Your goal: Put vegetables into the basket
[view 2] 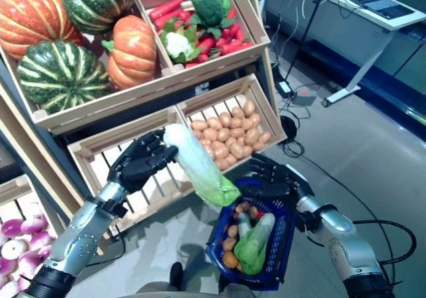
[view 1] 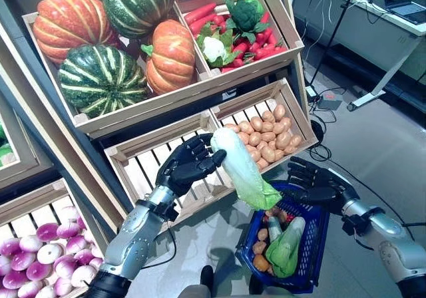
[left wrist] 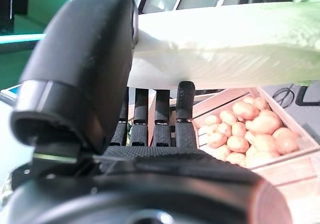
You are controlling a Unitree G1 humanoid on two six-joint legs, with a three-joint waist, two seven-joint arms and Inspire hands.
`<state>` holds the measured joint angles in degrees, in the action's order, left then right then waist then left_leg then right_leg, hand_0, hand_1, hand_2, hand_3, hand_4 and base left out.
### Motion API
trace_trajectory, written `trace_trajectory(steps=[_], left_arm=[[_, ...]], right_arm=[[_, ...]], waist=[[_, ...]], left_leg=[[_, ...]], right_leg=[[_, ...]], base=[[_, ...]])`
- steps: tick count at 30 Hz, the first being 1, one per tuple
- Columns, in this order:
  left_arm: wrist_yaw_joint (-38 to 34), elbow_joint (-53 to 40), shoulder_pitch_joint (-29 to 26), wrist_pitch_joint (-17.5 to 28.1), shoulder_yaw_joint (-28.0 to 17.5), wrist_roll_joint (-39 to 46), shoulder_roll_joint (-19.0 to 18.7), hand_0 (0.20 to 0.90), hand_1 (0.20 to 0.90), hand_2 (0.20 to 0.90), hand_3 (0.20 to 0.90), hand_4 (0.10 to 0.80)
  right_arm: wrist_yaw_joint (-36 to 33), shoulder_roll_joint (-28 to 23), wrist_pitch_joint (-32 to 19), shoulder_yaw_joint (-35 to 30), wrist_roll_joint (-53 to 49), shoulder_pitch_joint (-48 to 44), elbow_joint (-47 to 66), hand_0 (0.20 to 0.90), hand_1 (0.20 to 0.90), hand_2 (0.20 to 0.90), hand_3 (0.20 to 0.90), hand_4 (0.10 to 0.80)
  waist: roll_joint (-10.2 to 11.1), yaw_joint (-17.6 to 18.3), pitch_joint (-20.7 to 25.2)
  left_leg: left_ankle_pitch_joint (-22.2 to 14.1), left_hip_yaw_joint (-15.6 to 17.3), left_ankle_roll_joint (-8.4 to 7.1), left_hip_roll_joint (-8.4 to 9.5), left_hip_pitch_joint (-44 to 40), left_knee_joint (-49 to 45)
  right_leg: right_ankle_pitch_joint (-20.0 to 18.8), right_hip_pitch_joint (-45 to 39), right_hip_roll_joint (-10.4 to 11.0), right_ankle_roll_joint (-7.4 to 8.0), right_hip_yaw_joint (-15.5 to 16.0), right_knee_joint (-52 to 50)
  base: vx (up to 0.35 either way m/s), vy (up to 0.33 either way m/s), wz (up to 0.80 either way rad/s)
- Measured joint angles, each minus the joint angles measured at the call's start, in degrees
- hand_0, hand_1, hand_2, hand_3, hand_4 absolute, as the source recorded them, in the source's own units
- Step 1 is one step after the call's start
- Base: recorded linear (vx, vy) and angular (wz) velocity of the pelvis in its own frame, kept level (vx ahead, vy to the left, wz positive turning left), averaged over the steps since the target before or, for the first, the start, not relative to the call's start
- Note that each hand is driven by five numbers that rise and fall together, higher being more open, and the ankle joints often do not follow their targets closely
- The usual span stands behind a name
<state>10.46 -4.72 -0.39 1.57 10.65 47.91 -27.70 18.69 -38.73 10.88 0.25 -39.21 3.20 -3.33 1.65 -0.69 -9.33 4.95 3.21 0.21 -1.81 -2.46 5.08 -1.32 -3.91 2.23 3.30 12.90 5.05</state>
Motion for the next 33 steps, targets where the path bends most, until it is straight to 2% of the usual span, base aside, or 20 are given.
trace_trajectory(steps=[6, 9, 16, 23, 33], left_arm=[[-2.3, 0.4, 0.0, 0.0, -1.6, -2.6, -0.3, 0.3, 0.3, 0.3, 0.3, 0.4], [-3.3, 0.5, 0.0, 0.0, -3.0, -3.3, -0.4, 0.3, 0.3, 0.3, 0.3, 0.4], [-3.3, 1.1, 0.1, 0.0, -3.0, -3.4, -0.4, 0.3, 0.3, 0.3, 0.3, 0.4], [-2.4, 2.8, 0.0, 0.1, 1.5, -3.3, -0.4, 0.3, 0.3, 0.3, 0.3, 0.4], [0.8, 2.9, -0.1, 0.0, 4.5, -3.3, -0.4, 0.3, 0.3, 0.3, 0.3, 0.4]], right_arm=[[0.0, 1.4, 0.0, 0.0, 0.0, 0.1, -1.5, 0.9, 0.9, 0.9, 0.9, 0.8], [0.1, 1.9, 0.0, 0.0, 0.0, 0.1, -1.5, 0.9, 0.9, 0.9, 0.9, 0.8], [3.3, 2.2, 1.4, 0.8, 0.0, -0.2, -1.1, 0.9, 0.9, 0.9, 0.9, 0.8], [6.1, 1.8, 2.9, 9.0, -1.6, -3.7, -0.3, 0.9, 0.9, 0.9, 0.9, 0.8], [7.1, 1.8, 3.3, 11.9, -2.2, -7.6, 1.8, 0.9, 0.9, 0.9, 0.9, 0.8]], waist=[[1.6, 0.0, 1.0], [1.7, -0.1, 1.1], [1.7, -0.3, 1.1], [0.6, -0.5, 1.7], [-0.8, -1.1, 2.6]], left_leg=[[0.0, 0.1, 0.02, -0.01, 0.0, 0.0], [-0.1, 0.1, 0.04, 0.05, 0.0, 0.0], [-0.1, 0.1, 0.05, 0.06, 0.2, 0.0], [-0.1, 0.0, 0.05, 0.09, 0.2, 0.0], [-0.1, -0.9, 0.05, 0.14, 0.3, 0.0]], right_leg=[[0.0, 0.1, 0.0, 0.02, -0.1, 0.0], [0.0, 0.1, 0.1, 0.05, -0.1, 0.0], [0.0, 0.3, 0.1, 0.05, -0.1, 0.0], [0.0, 0.3, 0.1, 0.05, 0.0, 0.0], [0.0, 0.0, 0.1, 0.01, 0.3, 0.0]], base=[[-0.004, 0.0, -0.01], [0.0, 0.0, 0.0], [0.0, 0.0, 0.0], [0.0, 0.0, 0.0], [0.004, 0.001, 0.02]])
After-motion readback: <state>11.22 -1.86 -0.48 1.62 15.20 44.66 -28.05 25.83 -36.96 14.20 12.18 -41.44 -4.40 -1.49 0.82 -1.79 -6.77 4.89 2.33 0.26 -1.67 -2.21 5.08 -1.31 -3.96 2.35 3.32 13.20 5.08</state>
